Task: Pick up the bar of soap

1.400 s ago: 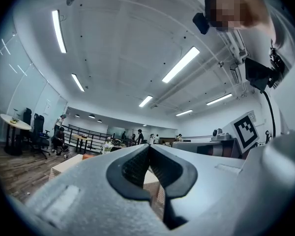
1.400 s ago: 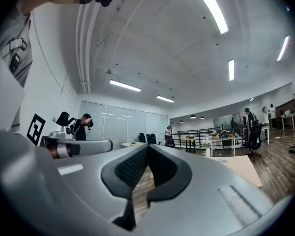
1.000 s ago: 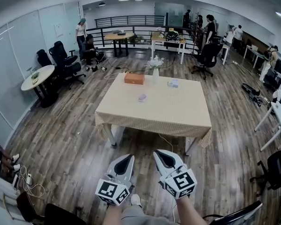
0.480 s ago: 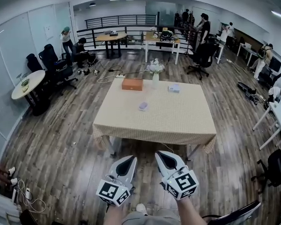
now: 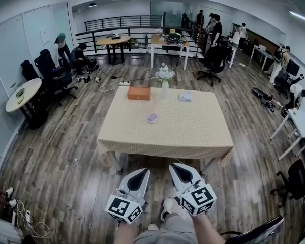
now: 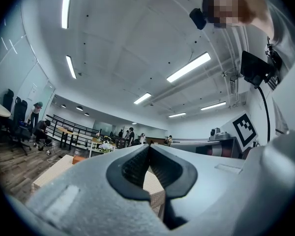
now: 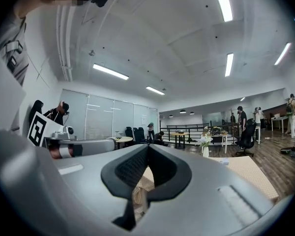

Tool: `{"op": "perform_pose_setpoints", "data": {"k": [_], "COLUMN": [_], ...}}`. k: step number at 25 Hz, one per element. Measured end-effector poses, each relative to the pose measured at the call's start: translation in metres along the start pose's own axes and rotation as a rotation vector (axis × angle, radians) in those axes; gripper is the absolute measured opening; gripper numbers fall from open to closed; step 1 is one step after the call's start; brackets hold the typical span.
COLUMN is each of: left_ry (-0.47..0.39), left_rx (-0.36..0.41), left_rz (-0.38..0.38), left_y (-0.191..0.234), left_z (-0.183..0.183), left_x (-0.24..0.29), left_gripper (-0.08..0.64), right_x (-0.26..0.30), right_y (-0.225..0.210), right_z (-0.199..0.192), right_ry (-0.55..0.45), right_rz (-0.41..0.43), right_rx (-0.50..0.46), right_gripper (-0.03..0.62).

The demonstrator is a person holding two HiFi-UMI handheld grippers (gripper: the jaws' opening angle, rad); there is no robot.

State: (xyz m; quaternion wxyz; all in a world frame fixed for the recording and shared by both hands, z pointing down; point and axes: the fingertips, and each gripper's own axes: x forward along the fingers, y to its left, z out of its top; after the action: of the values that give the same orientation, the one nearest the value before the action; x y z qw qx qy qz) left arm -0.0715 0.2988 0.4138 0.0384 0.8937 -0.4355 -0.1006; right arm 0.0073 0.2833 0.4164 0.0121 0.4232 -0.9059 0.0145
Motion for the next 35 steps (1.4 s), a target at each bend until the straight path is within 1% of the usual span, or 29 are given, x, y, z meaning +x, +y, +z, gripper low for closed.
{"op": "perform_pose_setpoints", "data": {"k": [5, 10, 17, 21, 25, 28, 32, 35], "left_ry": [0.004, 0.011, 0.008, 0.005, 0.011, 0.011, 0.015, 0.035], "left_rx": [-0.007, -0.008, -0.009, -0.005, -0.005, 0.008, 0.03, 0.054], "left_rz": [0.021, 0.04, 0.053, 0.04, 0.062, 0.074, 0.084, 0.092], "left_y": [0.027, 0.056, 0.104, 0.126, 0.155, 0.172, 0.187, 0.195], "left_z": [-0.004, -0.009, -0.009, -0.013, -0.013, -0.012, -0.014, -0.018], "left_x": [0.011, 0.035, 0.104, 0.151, 0.196, 0.225, 0.259, 0.28], "left_gripper": [-0.012, -0.012, -0.012, -0.012, -0.012, -0.012, -0.012, -0.012], "right_x": [0.029, 0.067, 0.129, 0.162, 0.192, 0.214, 0.239, 0.255], "right_y": [-0.008, -0.028, -0.087, -0.125, -0.16, -0.182, -0.21, -0.229], "right_z": [0.0, -0.001, 0.002, 0.001, 0.007, 0.012, 0.012, 0.014], "right_ry": [-0.007, -0.012, -0.025, -0.03, -0.041, -0.044, -0.022, -0.024], "right_rz": [0.016, 0.039, 0.044, 0.043, 0.047, 0.054, 0.068, 0.069], "right_rx": [-0.001, 0.013, 0.021, 0.037, 0.032, 0.018, 0.009, 0.015], "right_gripper": [0.002, 0.002, 0.002, 0.002, 0.002, 0.001, 0.0, 0.0]}}
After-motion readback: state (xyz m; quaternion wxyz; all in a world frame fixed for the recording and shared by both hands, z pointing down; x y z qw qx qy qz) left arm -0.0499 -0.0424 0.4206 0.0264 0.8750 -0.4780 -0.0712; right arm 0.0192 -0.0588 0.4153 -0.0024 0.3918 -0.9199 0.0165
